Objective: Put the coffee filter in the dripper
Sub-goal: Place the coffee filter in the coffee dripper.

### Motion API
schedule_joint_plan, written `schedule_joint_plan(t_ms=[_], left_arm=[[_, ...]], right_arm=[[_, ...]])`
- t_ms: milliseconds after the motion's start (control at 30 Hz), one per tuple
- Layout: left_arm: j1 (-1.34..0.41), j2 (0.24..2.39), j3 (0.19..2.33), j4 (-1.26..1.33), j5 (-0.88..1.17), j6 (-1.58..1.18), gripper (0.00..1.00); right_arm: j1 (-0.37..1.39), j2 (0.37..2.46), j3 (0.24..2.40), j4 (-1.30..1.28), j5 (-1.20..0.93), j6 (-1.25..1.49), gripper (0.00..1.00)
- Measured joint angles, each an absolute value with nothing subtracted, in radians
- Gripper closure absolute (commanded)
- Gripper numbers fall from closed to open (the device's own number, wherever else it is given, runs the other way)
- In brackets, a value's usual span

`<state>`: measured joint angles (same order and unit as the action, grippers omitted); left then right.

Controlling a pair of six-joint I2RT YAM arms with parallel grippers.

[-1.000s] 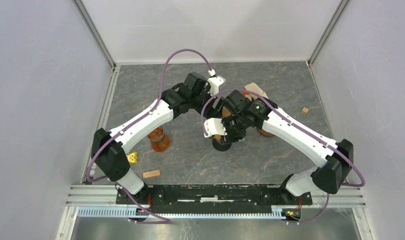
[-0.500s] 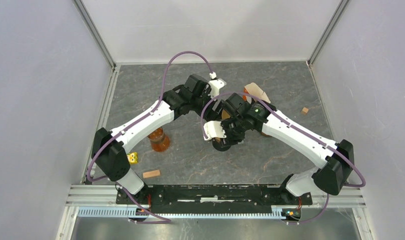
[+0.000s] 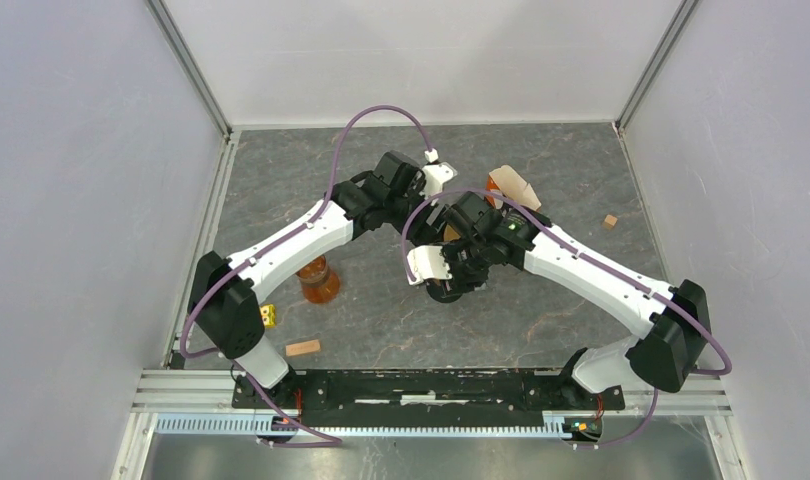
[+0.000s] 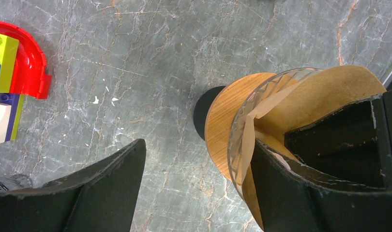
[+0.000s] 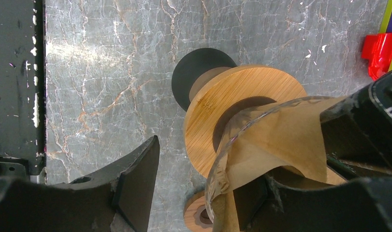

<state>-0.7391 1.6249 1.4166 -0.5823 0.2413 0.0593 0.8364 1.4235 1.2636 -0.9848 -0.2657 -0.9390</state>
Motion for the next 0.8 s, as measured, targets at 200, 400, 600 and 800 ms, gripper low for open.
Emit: schedule_joint_plan(t_ms=[200,400,600,800], left_arm=[[-0.740,1.627,1.447,-0.605,0.240,0.067,0.14],[-0.740,1.627,1.500,-0.615,0.241,0.070,0.14],[-0.740,1.627,1.505,-0.626,0.244,0.070,0.15],[-0.740,1.627,1.505,-0.631,0.246,0.070,0.16]], right_arm=[[0.838,1.422,1.282,-1.003,-0.256,-0.939,0.38],[0.838,1.405,1.338,-1.023,-0.249,-0.930,0.36],[0.838,1.401,1.346,-1.025,-0.246,-0.899,0.33],[0.838,1.381,1.343,-1.009,-0.238,-0.853,0.31]])
